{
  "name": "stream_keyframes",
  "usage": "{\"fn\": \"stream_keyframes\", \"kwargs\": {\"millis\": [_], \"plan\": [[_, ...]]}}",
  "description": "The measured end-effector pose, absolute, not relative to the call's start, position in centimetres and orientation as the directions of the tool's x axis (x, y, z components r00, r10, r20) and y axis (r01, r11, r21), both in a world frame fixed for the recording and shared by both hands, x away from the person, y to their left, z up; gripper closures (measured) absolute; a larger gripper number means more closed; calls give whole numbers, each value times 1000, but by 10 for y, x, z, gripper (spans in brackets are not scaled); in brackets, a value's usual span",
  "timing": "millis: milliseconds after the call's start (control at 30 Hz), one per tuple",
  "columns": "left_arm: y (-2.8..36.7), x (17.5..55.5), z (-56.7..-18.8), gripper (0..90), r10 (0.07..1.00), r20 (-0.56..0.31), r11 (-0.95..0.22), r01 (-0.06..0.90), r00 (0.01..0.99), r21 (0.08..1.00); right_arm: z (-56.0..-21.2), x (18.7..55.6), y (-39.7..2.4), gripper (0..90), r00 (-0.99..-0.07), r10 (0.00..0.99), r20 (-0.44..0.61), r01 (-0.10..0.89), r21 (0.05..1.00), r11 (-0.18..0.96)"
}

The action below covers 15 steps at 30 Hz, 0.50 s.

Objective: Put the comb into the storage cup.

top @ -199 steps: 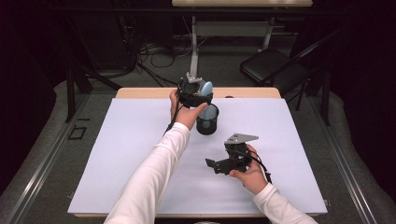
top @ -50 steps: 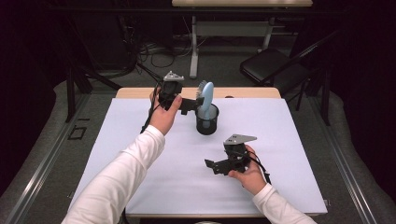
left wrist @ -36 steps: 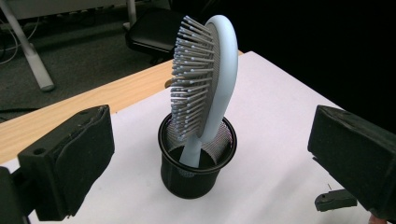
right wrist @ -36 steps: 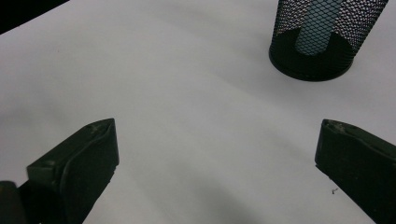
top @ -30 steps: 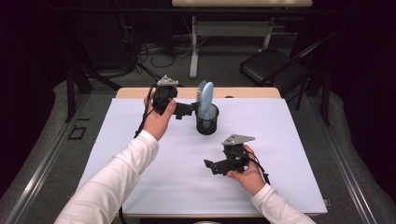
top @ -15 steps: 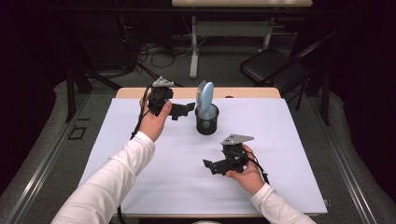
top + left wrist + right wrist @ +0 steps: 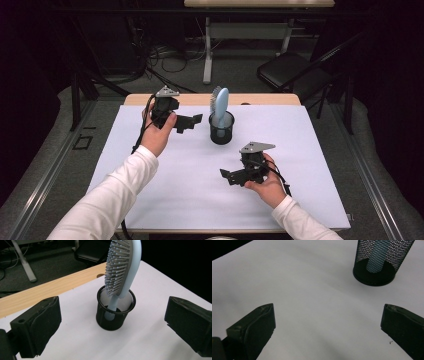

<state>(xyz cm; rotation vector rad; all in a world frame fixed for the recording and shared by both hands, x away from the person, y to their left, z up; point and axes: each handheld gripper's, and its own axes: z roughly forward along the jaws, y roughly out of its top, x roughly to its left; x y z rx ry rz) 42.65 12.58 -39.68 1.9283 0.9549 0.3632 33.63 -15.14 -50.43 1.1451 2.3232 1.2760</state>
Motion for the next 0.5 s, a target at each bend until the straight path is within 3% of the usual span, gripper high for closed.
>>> {"fn": "stream_keyframes", "kwargs": {"millis": [500], "plan": [[157,412,-415,15,786,-130,-247,499,605,830,-499,338,-171,0,-620,772,140,534,796,284]]}}
